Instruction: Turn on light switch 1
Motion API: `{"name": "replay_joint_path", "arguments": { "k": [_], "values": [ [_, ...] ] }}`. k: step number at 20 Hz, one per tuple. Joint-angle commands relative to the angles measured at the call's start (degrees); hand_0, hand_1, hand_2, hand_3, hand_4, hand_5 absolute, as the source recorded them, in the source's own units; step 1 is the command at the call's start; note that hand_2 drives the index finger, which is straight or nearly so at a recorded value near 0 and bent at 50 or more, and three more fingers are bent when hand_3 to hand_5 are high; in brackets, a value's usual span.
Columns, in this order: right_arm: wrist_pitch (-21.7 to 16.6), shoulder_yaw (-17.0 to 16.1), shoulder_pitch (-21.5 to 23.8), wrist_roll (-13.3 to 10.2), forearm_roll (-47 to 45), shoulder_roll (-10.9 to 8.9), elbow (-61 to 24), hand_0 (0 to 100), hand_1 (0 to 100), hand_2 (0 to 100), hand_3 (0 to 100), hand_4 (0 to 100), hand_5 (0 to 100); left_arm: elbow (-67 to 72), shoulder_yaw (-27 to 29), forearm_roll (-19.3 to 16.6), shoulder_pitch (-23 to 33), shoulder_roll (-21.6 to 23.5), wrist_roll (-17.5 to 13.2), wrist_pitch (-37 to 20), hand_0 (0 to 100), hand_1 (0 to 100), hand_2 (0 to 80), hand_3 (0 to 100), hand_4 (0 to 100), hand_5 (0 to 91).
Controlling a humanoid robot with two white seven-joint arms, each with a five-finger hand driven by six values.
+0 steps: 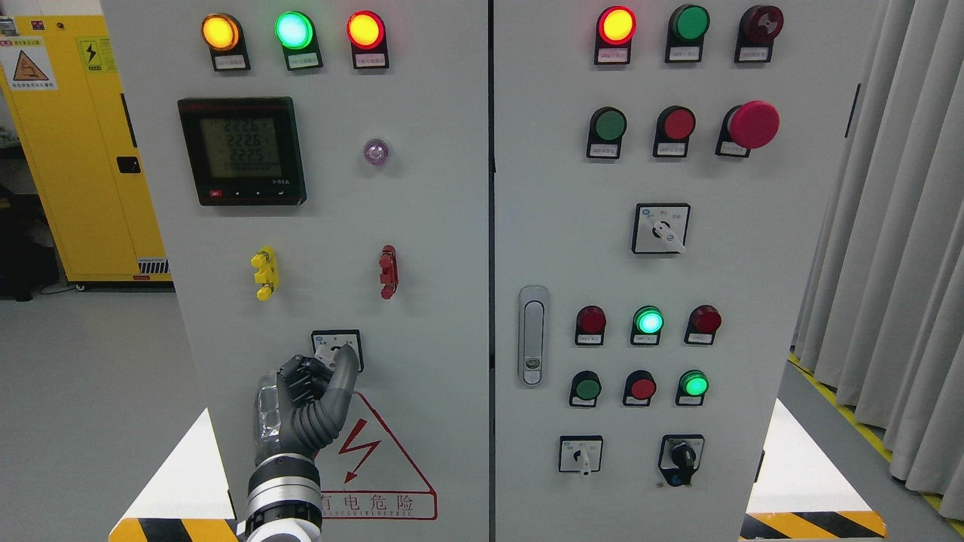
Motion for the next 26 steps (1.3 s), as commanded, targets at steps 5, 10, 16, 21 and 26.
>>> {"name": "replay_joint_path", "arguments": {
  "k": [5,10,16,21,26],
  "values": [
    [-0.05,0.0,0.0,0.05,0.0,0.0,0.0,0,50,4,0,0,0,0.01,0.06,0.07,0.13,0.03,0.62,0.17,46,57,62.8,93,81,81.2],
    [-0.05,0.0,0.0,0.05,0.0,0.0,0.0,0,50,4,0,0,0,0.01,0.06,0.15,0.13,0.03,0.62,0.17,49,59,62.8,93,81,81.2],
    [-0.05,0.0,0.0,-0.04,0.0,0.0,0.0,0,50,4,0,0,0,0.01,0.06,0.33,0.05,0.03,0.54,-0.18,33,57,63.9,93,81,81.0],
    [-0.05,0.0,0.0,0.05,0.0,0.0,0.0,0,50,4,0,0,0,0.01,0.06,0.42,0.05,-0.06,0.54,-0.36,26,55,64.4,93,81,81.0],
    [-0.05,0.0,0.0,0.05,0.0,0.0,0.0,0,50,4,0,0,0,-0.08,0.06,1.21,0.22,-0.06,0.62,-0.44,21,54,64.4,94,81,80.7]
  ]
}}
